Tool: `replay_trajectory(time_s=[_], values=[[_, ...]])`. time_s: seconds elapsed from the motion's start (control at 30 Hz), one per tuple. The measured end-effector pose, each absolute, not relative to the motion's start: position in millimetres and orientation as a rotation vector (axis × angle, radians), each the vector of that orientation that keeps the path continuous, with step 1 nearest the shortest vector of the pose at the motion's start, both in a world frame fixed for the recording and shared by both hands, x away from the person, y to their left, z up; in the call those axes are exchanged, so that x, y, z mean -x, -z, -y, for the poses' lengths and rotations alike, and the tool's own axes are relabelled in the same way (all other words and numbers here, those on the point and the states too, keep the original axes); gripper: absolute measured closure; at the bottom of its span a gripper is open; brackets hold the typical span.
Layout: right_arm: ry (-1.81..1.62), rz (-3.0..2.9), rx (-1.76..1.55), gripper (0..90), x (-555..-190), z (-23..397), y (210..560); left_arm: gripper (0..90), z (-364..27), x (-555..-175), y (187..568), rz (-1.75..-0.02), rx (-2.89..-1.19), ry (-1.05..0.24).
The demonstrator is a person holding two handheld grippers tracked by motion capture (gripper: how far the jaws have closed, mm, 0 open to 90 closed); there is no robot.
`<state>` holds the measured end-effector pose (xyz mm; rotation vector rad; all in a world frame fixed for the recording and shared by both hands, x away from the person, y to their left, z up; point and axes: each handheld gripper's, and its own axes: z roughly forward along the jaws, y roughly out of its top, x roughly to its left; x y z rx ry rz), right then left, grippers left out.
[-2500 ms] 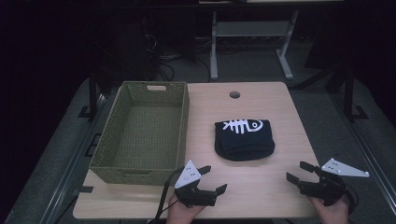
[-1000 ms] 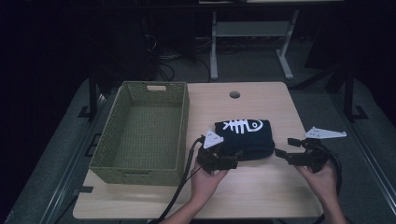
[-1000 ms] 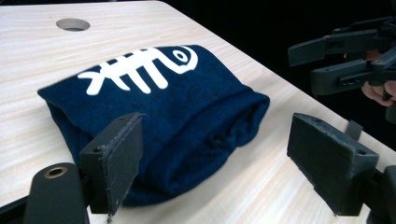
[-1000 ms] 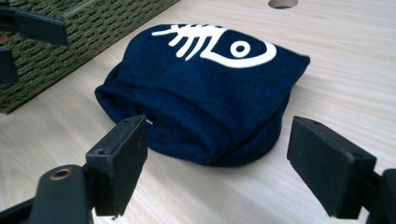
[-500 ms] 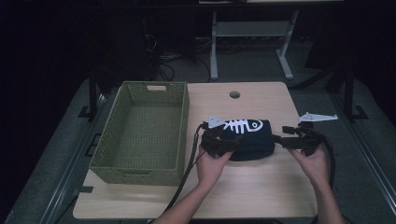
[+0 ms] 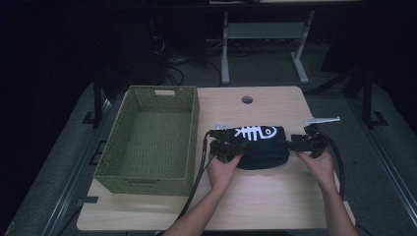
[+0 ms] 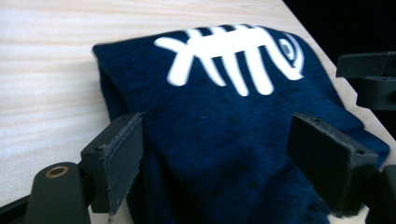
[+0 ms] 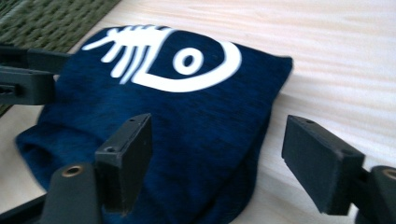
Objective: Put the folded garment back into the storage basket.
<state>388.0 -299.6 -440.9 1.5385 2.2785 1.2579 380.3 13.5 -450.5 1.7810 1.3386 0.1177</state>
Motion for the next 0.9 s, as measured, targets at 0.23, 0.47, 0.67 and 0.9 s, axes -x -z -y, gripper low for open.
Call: replay_trajectory(time_s=[0.23,0.47,0.67,0.9], values=[[-1.265,-2.332,-1.595,36.7,-398.1,299.1,462.5,21.4,-15.4,-387.3,465.1,-1.390,-1.788,-0.095],[-1.261,-2.336,-1.643,44.2,-398.6,299.5,468.7,30.2,-17.8,-390.6,468.1,-1.389,-1.796,-0.095],[-1.278,-2.321,-1.655,52.3,-396.2,297.8,473.8,32.4,-16.4,-389.9,468.2,-1.386,-1.806,-0.103],[-1.281,-2.331,-1.642,59.2,-393.6,295.2,474.6,25.5,-16.3,-387.9,469.5,-1.419,-1.809,-0.179]])
